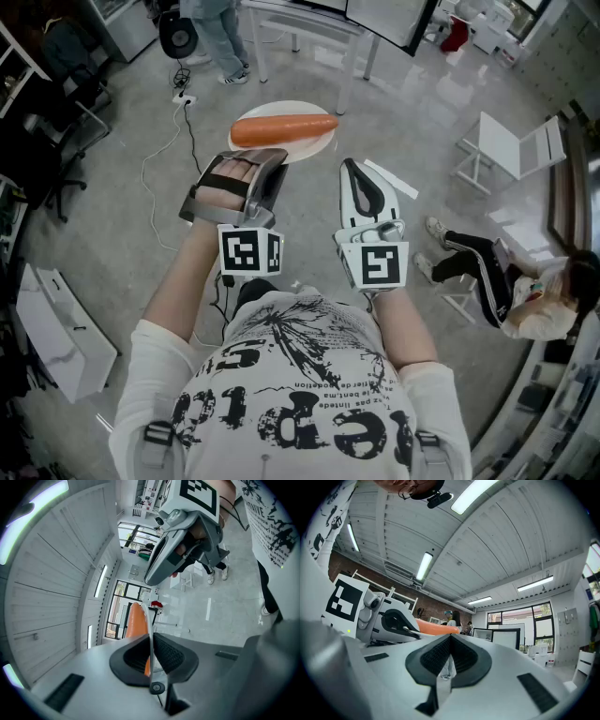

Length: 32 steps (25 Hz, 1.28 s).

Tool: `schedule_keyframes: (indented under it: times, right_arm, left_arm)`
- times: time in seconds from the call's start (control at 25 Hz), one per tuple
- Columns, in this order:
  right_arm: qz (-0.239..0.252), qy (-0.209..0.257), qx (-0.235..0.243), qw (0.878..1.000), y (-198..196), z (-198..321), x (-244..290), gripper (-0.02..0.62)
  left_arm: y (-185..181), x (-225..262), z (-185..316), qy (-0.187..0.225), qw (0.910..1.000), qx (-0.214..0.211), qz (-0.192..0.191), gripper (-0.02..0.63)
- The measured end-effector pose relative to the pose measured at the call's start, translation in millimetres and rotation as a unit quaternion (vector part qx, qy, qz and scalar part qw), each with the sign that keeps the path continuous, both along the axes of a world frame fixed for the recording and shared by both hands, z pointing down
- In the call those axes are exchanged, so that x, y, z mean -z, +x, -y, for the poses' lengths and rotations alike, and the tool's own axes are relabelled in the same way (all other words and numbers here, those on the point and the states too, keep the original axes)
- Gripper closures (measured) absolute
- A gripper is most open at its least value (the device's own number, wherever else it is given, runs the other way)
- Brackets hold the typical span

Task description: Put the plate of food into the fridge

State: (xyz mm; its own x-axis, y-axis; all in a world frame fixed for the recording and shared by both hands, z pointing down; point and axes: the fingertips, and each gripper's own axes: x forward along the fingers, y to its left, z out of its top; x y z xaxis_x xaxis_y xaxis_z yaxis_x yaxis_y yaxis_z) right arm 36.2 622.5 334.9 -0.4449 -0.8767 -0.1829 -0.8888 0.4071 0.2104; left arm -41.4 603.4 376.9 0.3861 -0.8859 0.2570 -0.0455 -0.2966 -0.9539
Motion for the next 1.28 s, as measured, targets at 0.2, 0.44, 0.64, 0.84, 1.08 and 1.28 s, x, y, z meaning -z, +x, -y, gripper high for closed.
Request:
schedule_keyframes:
  times: [0.2,0.44,0.64,0.84,1.08,1.28]
  right_arm:
    - [0.017,-0.005,-0.003,1.0,4,0,4,0.594]
    - [0.039,-0.012,0.003,0.999,4,-6,1,0.594]
    - [0.076,-0.014,-0.007,0.997,15,-3,3,0.594]
    - [0.071,-0.008,-0.009,0.997,30,-1,3,0.594]
    - [0.067,-0.022,-0.014,0.997,36,13,-11,0.594]
    - [0.066,-0.029,-0.014,0.997,34,37,-19,0.594]
  left_arm:
    - [0,8,-1,0.001,1.0,0.0,0.002,0.581]
    - [-1,8,-5,0.002,1.0,0.0,0.0,0.581]
    - [2,8,-1,-0.001,1.0,-0.002,-0.009,0.581]
    - [15,5,2,-0.002,1.0,-0.003,-0.005,0.581]
    - [16,-5,10,-0.008,1.0,-0.001,0.005,0.581]
    - [10,-8,32,-0.009,0.9999,0.004,0.009,0.581]
